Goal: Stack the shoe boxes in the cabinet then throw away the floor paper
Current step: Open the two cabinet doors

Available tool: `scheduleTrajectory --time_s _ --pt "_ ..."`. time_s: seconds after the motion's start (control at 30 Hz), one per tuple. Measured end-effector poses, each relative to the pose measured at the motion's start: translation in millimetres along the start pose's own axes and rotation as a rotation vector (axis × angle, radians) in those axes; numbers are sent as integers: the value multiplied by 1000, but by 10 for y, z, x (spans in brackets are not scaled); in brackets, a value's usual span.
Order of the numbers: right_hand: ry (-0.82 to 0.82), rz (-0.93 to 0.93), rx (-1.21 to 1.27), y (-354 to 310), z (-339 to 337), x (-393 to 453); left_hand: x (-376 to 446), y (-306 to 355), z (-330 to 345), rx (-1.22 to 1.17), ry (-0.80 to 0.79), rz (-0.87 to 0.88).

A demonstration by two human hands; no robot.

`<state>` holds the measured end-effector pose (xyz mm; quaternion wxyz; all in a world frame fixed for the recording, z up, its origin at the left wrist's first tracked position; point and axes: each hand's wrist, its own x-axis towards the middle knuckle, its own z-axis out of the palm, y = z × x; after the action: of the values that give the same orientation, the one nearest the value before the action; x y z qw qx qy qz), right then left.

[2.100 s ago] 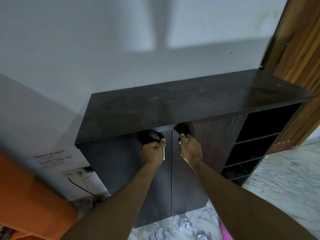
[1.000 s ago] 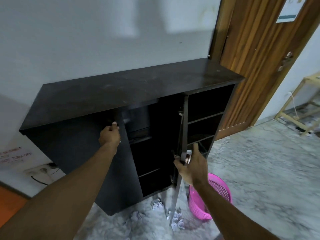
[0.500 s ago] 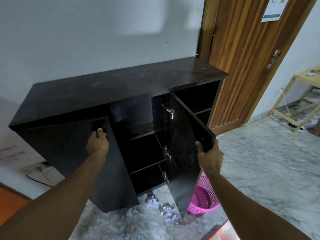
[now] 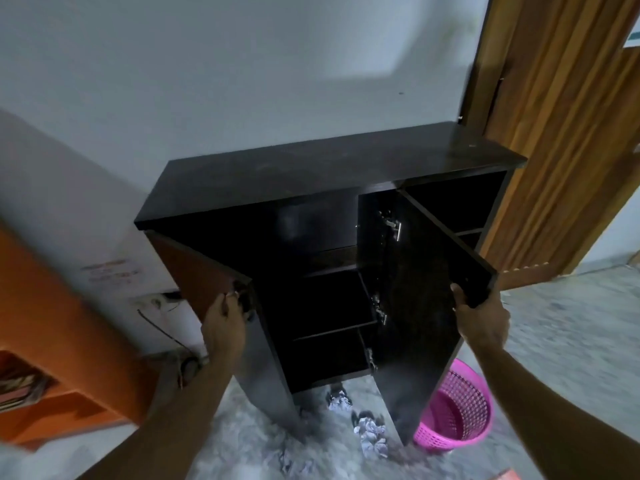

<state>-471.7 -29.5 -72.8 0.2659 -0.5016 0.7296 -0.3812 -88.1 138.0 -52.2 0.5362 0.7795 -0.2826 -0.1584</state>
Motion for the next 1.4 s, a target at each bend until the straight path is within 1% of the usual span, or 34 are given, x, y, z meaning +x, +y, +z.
scheduleTrajectory --time_s 0.17,0.27,0.4,0.47,0.63,0.7,0.77,0.83,0.9,0.97,1.0,1.1,1.13,1.2,1.27,1.33,1.4 --pt "88 104 26 -98 117 -248 -153 -301 -522 95 114 101" --pt "144 123 -1 -125 282 -517 -203 -403 -812 93 132 75" --pt "155 130 -4 -177 422 -967 -218 -507 -1221 73 133 55" --pt "148 104 -23 -200 474 -1236 -218 -538 -1444 56 117 40" --pt "58 26 -26 -246 560 -1846 -107 -745 -1957 27 83 8" --pt "28 -6 -17 -256 582 -2058 -52 -793 -2107 15 145 26" --pt "10 -40 -19 -237 599 -2229 -69 -789 -2222 16 200 67" --pt "-8 -58 -30 -198 609 -2375 -164 -751 -2304 30 229 153" --pt "-19 -73 -26 -168 622 -2470 -277 -650 -2329 64 277 331" --pt "-23 -64 -17 -124 660 -2576 -352 -596 -2318 127 290 507" --pt "-28 -68 -16 -92 677 -2614 -380 -572 -2290 161 289 552" --pt "-49 -52 0 9 689 -2710 -527 -499 -2152 306 300 590" --pt "-48 -42 4 56 694 -2723 -582 -482 -2083 321 293 630" --pt "-46 -26 7 181 691 -2726 -696 -455 -1884 278 203 757" --pt "-40 -29 -3 314 695 -2721 -818 -431 -1639 219 32 860" --pt "-23 3 10 469 682 -2662 -942 -417 -1318 156 -194 836" --pt "-9 30 28 600 686 -2637 -1037 -440 -1048 141 -378 731"
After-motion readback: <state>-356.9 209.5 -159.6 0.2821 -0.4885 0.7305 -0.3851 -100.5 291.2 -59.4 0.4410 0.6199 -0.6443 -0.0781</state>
